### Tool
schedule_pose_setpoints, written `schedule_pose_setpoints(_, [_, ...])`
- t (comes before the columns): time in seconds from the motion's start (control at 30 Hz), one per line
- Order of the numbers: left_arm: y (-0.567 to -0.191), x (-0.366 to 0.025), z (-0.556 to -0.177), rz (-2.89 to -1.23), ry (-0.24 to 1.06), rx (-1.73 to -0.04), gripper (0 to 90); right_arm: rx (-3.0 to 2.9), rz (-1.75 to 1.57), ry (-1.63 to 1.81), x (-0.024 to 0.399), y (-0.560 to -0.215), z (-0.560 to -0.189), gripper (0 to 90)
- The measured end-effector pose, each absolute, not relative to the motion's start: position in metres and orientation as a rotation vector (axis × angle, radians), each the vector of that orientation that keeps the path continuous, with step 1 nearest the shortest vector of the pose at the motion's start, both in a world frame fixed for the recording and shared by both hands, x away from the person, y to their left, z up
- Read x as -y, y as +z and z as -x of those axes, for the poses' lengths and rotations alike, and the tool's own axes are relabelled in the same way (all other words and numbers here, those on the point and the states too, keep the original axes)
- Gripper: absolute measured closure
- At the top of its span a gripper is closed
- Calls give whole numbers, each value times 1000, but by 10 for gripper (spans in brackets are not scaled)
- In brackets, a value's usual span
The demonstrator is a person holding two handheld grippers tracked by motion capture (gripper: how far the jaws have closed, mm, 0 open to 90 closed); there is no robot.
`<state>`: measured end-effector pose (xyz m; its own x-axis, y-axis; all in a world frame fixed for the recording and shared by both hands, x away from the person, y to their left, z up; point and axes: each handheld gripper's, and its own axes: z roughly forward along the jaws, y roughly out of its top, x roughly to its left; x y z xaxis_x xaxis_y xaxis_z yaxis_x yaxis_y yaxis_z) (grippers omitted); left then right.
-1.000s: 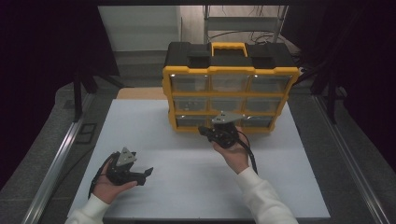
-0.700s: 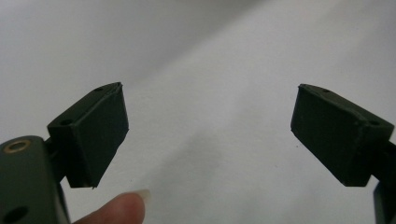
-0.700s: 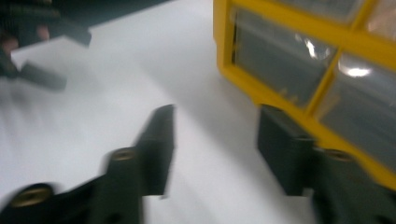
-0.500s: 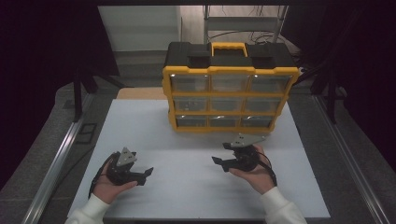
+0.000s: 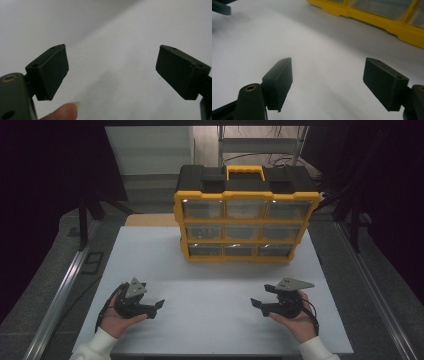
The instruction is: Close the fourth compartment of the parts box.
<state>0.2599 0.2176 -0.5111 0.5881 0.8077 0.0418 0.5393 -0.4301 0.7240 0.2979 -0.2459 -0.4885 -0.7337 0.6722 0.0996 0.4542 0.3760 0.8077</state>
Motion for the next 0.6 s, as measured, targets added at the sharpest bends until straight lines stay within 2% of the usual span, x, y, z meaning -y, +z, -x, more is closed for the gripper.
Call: schedule_pose_setpoints(0.6, [-513, -217, -261, -2137, 508, -1067, 119, -2354, -1025, 1290, 255, -490, -300, 225])
